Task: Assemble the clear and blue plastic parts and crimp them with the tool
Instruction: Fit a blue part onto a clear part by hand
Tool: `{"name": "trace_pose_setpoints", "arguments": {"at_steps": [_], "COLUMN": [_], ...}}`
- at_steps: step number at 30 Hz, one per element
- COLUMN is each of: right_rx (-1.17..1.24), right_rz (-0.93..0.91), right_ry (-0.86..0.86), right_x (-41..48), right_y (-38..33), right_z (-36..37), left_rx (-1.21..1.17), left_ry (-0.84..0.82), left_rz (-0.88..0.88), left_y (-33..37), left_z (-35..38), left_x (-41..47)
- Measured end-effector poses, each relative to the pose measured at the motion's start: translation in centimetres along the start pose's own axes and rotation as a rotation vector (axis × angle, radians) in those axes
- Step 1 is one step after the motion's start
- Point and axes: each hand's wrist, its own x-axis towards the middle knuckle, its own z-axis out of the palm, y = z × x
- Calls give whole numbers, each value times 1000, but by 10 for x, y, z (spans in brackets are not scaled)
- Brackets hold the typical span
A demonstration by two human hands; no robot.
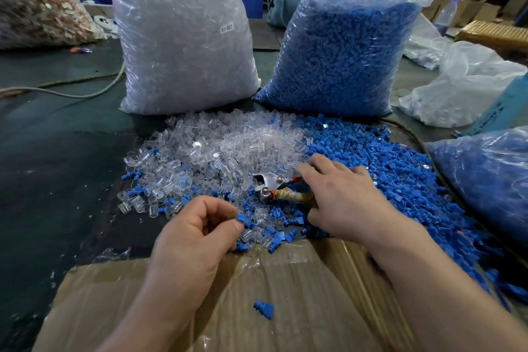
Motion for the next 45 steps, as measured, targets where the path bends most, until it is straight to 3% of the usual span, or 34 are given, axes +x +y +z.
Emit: {"name": "trace_pose_setpoints", "arguments": {"at_steps": [7,14,18,21,27,45], "right_rx": [-216,-122,183,307,306,278], "right_rz": [-122,-16,56,3,-149,-221], "right_ry": [-2,228,290,286,239,173], "right_x": [3,-20,-34,-44,-54,-57], "right_y": [7,14,5,-8,-18,-17], "right_z": [-5,-19,-22,-12,1,0], "left_rx": [-26,-62,-100,-165,-233,-177], "left_ry": [13,16,8,-17,-37,-20], "left_rz": [0,44,62,60,71,197], "left_y": [-1,-3,-3,-2,-6,-3], "left_z": [-1,-1,0,-2,-3,-8], "left_x": [3,3,3,3,7,5]}}
